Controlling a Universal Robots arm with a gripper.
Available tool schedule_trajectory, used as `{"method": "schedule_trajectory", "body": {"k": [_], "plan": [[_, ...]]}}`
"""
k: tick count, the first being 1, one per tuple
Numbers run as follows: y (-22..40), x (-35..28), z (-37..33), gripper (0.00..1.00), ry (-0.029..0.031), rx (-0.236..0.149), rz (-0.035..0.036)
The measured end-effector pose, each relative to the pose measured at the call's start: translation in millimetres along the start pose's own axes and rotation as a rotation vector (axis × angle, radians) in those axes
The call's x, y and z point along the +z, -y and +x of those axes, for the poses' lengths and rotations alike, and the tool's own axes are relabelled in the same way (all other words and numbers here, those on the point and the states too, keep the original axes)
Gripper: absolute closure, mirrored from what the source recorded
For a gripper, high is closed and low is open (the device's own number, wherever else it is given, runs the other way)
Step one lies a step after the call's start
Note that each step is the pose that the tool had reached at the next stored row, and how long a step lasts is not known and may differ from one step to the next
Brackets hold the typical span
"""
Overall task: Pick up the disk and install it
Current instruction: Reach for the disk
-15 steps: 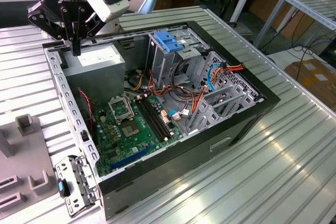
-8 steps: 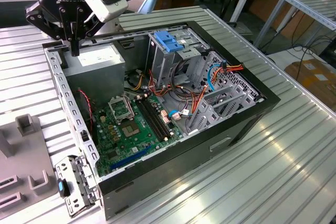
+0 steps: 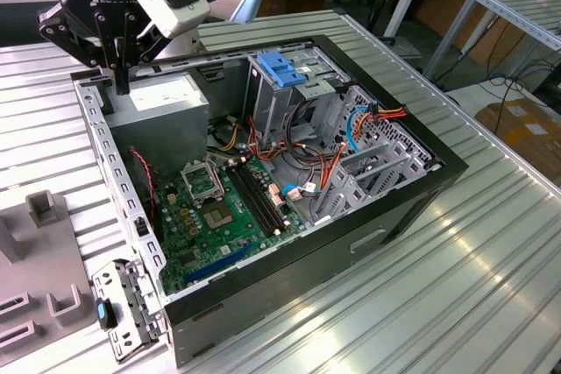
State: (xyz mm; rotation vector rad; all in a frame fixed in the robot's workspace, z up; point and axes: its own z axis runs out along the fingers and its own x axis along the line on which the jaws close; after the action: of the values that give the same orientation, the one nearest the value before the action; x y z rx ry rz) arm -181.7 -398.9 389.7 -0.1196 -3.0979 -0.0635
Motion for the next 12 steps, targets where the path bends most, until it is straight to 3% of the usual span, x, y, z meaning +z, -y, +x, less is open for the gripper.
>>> {"method": "schedule_trajectory", "body": {"k": [12], "plan": [[0.3, 0.2, 4.0, 0.89, -0.0023, 0.000, 0.0003]]}}
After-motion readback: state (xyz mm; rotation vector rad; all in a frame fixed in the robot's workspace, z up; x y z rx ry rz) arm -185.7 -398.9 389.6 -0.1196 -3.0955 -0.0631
